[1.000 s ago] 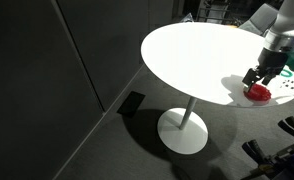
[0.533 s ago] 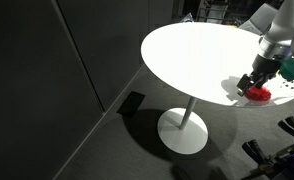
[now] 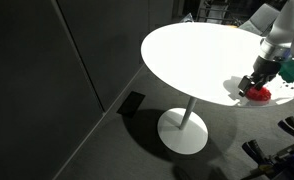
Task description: Pick up the red ring and place it on the ring stacking stand
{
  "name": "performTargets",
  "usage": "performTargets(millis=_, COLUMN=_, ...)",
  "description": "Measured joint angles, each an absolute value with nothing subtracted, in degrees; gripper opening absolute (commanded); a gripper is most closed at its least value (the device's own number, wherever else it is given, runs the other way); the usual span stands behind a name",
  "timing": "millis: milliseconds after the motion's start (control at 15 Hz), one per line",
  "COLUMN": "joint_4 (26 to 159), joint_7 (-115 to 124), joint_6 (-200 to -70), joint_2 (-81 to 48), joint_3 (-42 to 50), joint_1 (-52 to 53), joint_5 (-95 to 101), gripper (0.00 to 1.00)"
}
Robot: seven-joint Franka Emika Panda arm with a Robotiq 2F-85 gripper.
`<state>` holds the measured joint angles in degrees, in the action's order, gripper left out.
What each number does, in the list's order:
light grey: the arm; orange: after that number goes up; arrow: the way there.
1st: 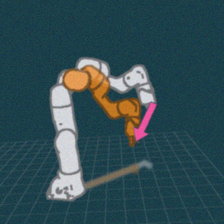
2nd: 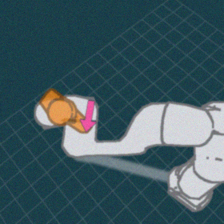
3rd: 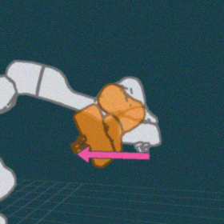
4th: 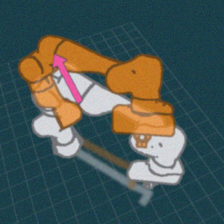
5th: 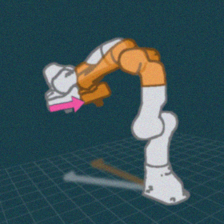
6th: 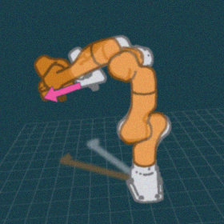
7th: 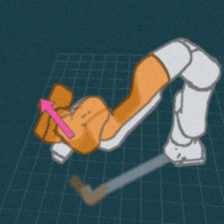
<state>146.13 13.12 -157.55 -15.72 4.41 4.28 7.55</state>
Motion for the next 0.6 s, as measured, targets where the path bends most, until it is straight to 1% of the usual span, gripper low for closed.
performTargets(millis=67, joint_4=146.13, joint_7=13.13, joint_6=-157.55, joint_2=-15.77, joint_3=4.60, joint_1=4.28, joint_5=7.55, gripper=0.72)
performTargets(millis=133, joint_4=146.13, joint_7=13.13, joint_6=-157.55, joint_2=-15.83, joint_3=4.77, joint_1=4.28, joint_5=7.55, gripper=0.70)
performTargets(millis=200, joint_4=146.13, joint_7=13.16, joint_6=-157.55, joint_2=-15.90, joint_3=4.92, joint_1=4.28, joint_5=7.55, gripper=0.63)
performTargets(millis=333, joint_4=146.13, joint_7=13.16, joint_6=-157.55, joint_2=-16.01, joint_3=5.15, joint_1=4.28, joint_5=7.55, gripper=0.38)
performTargets(millis=400, joint_4=146.13, joint_7=13.17, joint_6=-157.55, joint_2=-16.05, joint_3=5.26, joint_1=4.28, joint_5=7.55, gripper=0.28)
performTargets(millis=533, joint_4=146.13, joint_7=13.19, joint_6=-157.55, joint_2=-16.09, joint_3=5.49, joint_1=4.28, joint_5=7.55, gripper=0.11)
performTargets(millis=600, joint_4=146.13, joint_7=13.19, joint_6=-157.55, joint_2=-16.09, joint_3=5.60, joint_1=4.28, joint_5=7.55, gripper=0.08)
